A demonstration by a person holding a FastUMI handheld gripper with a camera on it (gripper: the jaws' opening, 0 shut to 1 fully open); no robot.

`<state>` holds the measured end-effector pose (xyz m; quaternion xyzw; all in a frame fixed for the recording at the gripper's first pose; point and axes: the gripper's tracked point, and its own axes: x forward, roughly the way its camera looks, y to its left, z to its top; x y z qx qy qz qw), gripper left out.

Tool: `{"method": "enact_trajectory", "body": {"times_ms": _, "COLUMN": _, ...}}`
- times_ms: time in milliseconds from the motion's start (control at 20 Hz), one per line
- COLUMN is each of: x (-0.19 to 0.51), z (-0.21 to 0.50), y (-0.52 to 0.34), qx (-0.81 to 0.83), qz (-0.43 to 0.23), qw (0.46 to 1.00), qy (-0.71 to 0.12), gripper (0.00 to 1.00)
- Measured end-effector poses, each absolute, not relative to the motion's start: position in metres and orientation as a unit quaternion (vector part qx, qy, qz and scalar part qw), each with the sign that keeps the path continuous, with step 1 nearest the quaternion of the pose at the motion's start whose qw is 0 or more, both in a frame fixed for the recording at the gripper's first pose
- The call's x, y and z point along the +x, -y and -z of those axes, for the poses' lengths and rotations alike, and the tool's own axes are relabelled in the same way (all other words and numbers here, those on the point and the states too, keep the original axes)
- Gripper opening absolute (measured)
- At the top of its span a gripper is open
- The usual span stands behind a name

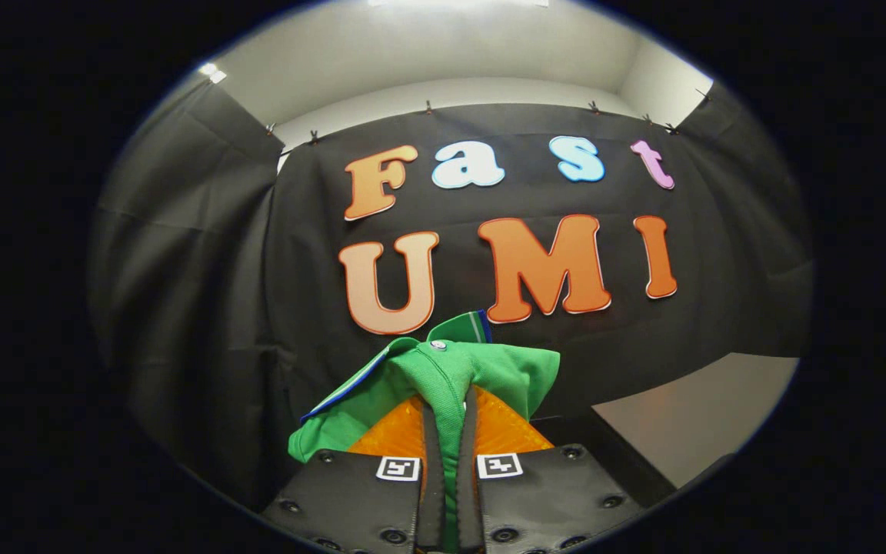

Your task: Put the clothes into the washing machine and then close the washing machine lid.

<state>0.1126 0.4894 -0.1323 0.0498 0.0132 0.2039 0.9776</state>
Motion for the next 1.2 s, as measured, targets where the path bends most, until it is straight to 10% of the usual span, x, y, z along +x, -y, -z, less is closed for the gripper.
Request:
{"method": "enact_trajectory", "body": {"times_ms": 600, "x": 0.143, "z": 0.415, "y": -0.545, "qx": 0.053, "qz": -0.168, "qw": 0.948, "qy": -0.265, "gripper": 0.14}}
{"method": "enact_trajectory", "body": {"times_ms": 1200, "x": 0.109, "z": 0.536, "y": -0.52, "qx": 0.031, "qz": -0.102, "qw": 0.87, "qy": -0.481, "gripper": 0.14}}
